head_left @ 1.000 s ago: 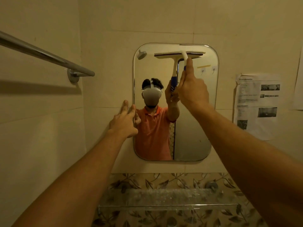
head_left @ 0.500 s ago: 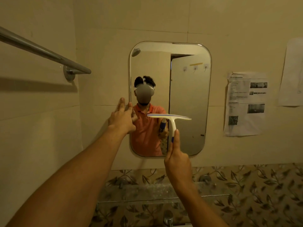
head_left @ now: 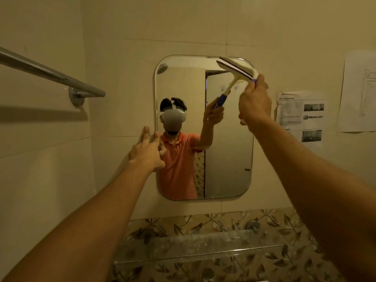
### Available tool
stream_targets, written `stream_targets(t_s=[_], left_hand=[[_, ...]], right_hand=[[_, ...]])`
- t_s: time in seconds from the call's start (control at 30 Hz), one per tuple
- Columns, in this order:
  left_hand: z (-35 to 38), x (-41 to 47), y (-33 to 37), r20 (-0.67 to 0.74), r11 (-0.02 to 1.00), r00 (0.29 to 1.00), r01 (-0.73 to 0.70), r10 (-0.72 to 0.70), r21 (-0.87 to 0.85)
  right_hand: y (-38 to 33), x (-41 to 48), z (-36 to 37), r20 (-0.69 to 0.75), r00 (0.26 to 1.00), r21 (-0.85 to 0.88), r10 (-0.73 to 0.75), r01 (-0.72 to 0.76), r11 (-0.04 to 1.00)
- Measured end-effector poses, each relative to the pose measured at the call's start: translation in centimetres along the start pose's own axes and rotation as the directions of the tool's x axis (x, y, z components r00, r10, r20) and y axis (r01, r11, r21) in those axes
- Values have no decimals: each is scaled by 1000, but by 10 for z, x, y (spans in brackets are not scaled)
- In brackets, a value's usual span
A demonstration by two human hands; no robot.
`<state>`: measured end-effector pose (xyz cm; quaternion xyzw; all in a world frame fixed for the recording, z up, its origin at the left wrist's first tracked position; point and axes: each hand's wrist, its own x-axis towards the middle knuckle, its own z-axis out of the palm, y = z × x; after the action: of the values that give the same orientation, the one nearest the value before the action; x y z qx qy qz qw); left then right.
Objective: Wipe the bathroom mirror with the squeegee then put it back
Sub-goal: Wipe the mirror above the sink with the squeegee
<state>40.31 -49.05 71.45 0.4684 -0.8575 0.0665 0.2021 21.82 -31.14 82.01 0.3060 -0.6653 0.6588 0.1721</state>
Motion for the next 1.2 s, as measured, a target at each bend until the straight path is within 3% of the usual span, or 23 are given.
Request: stream_targets(t_s=[0.17, 0.4, 0.67, 0.77, 0.87, 1.03, 1.2], left_hand=[[0, 3, -2, 3, 1000, 1000, -8, 8, 19], [-2, -1, 0, 13, 999, 1000, -22, 22, 23], [-4, -2, 0, 23, 999, 999, -25, 26, -23], [-2, -3, 0, 18, 999, 1000, -24, 24, -24], [-3, -4, -1, 5, 1000, 1000, -31, 31, -5], [-7, -5, -2, 18, 999, 999, -41, 41, 14], [-6, -4, -2, 24, 999, 999, -25, 25, 24]], right_hand=[[-9, 4, 4, 8, 1000, -99, -7, 8, 995], [39, -73, 22, 68, 997, -183, -28, 40, 982], [120, -180, 51, 136, 981, -301, 138, -91, 949], [130, -195, 48, 156, 979, -282, 135, -87, 956], [121, -179, 38, 142, 987, -225, 72, -38, 974], [69, -79, 10, -51, 997, -111, -63, 57, 992], [8, 0, -10, 30, 976, -257, -218, 218, 942]])
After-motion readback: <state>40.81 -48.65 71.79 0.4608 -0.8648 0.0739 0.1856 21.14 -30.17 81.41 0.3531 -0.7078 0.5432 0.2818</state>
